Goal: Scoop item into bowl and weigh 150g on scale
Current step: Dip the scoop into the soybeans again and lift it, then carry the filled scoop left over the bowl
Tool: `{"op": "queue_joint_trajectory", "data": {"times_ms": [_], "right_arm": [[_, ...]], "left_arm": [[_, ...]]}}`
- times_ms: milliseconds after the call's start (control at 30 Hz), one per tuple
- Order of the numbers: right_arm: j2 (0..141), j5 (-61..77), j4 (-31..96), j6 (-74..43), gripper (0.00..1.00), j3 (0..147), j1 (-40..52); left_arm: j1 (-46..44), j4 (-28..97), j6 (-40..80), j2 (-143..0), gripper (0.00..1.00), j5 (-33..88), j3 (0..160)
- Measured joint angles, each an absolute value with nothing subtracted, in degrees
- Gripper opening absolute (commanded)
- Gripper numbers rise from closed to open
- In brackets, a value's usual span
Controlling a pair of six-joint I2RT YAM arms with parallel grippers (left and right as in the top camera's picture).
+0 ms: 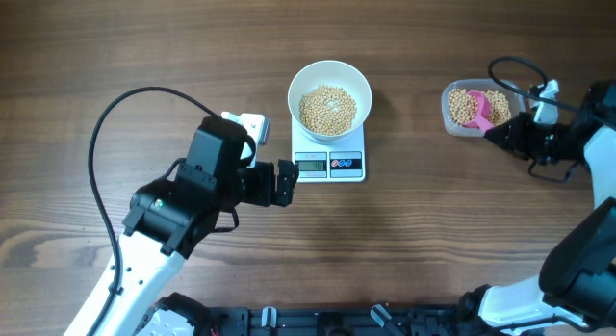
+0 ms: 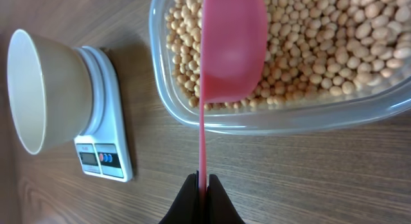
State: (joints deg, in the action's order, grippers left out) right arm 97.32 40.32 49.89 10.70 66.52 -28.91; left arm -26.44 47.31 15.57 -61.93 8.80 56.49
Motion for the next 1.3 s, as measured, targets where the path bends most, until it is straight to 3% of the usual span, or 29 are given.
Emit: {"op": "queue_joint_trajectory", "data": {"times_ms": [267,833,1067,1300], "right_arm": [[97.3,49.2,48.4,8.8,0.04,65.6,-36.1],[97.3,63.1,48.5,2.7,0.04,65.6,-42.3],[97.3,74.6,49.3,2.6,0.04,65.6,-42.9],[97.3,77.1,52.9,2.6,0.04,65.6,-40.1]], "left_arm": [[-26.4,47.3,15.6,-61.9,1.0,8.8,56.5],[-26.4,47.3,15.6,-61.9,1.0,8.8,56.5],[-26.4,47.3,15.6,-61.9,1.0,8.8,56.5],[-26.4,47.3,15.6,-61.9,1.0,8.8,56.5]]}}
